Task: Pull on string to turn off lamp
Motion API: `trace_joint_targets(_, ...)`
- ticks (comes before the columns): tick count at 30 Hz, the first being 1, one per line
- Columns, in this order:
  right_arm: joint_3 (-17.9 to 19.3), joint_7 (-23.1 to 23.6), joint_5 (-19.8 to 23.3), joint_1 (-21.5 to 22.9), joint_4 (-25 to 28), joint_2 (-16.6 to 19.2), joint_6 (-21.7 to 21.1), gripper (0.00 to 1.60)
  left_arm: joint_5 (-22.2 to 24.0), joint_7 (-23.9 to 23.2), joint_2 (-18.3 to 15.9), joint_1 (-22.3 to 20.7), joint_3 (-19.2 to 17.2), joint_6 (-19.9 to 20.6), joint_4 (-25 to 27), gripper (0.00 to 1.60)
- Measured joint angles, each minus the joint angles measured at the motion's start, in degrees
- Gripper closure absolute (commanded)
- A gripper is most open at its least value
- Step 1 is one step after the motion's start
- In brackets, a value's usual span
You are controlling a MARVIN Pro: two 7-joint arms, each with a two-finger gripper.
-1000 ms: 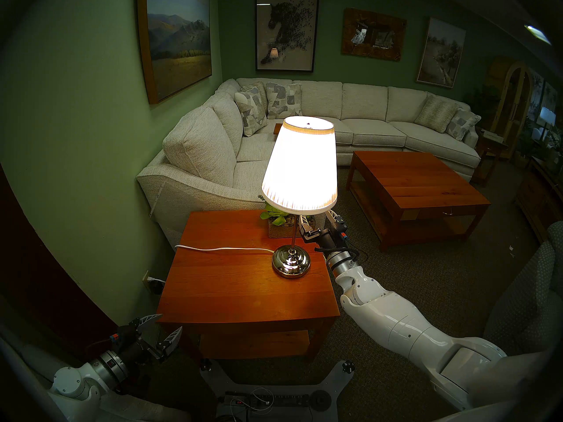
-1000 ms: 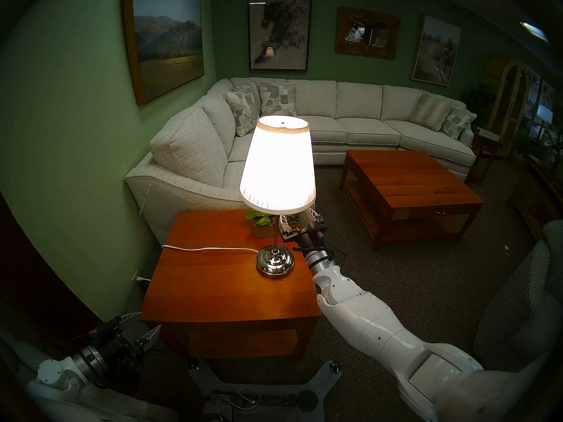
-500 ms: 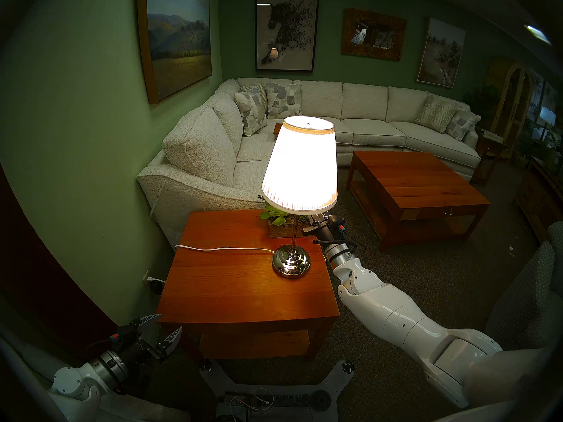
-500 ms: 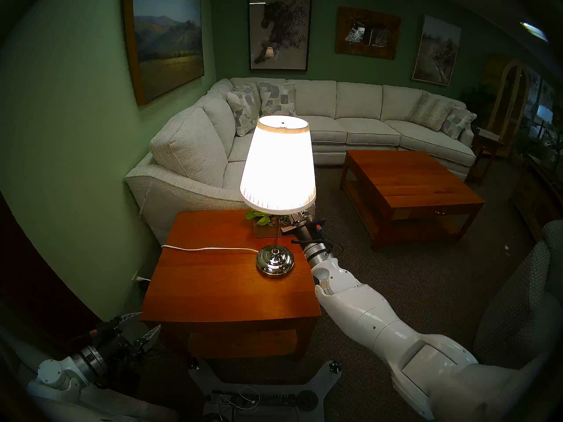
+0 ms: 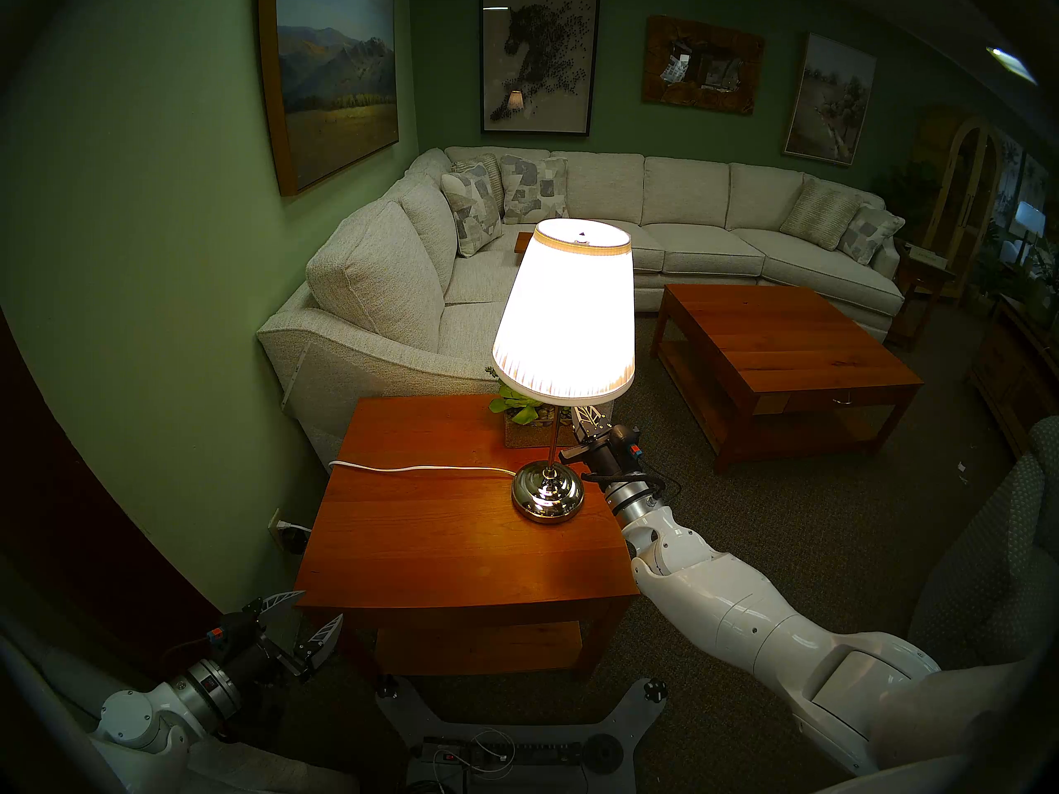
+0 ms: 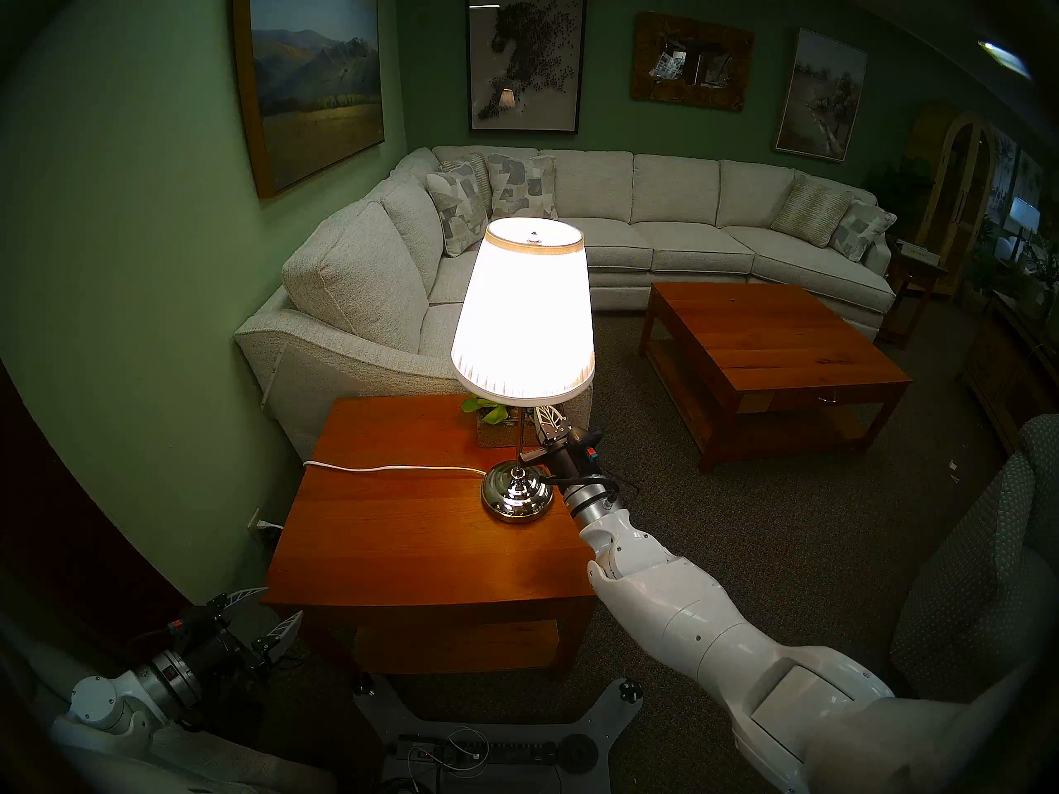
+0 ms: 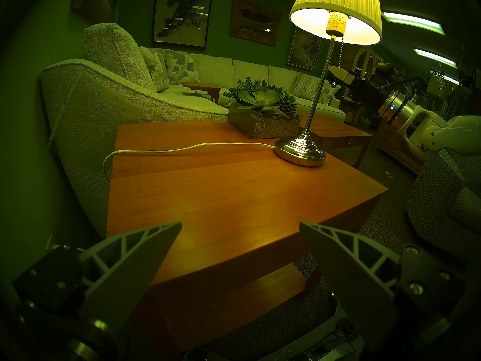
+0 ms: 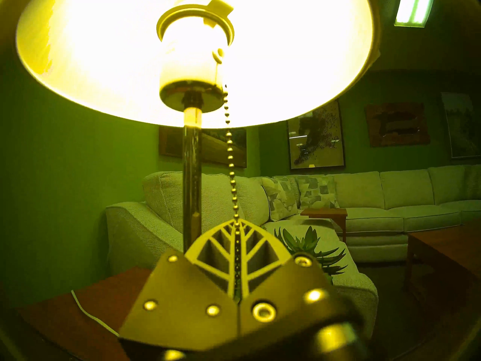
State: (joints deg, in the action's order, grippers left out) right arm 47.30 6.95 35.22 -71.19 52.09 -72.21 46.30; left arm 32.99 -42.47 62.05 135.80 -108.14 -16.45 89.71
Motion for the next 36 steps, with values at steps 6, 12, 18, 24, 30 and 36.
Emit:
trace_joint_targets(6,-0.3,0.2,-0.3,-1.2,-0.5,-0.3,0.7,1.6,0.0,0.0,0.0,0.0,0.0,0.0,0.0,0.0)
trace_joint_targets(12,-0.2,0.1,-0.9,-1.4,-1.0,-0.6,1.2,1.6,0.0,0.0,0.0,0.0,0.0,0.0,0.0,0.0)
trace_joint_targets(18,-0.1,-0.6,-1.3,-1.5,-1.4,-0.9,1.4,1.6,0.0,0.0,0.0,0.0,0.0,0.0,0.0,0.0)
trace_joint_targets(24,-0.1,-1.0,-1.6,-1.2,-4.4,-2.0,2.2,1.6,0.0,0.0,0.0,0.0,0.0,0.0,0.0,0.0)
trace_joint_targets(30,-0.1,-0.2,-1.2,-0.6,-6.8,-3.0,4.2,1.6,0.0,0.0,0.0,0.0,0.0,0.0,0.0,0.0)
trace_joint_targets(36,0.0,-0.2,-1.2,-1.4,-5.0,-2.7,4.9,1.6,0.0,0.0,0.0,0.0,0.0,0.0,0.0,0.0)
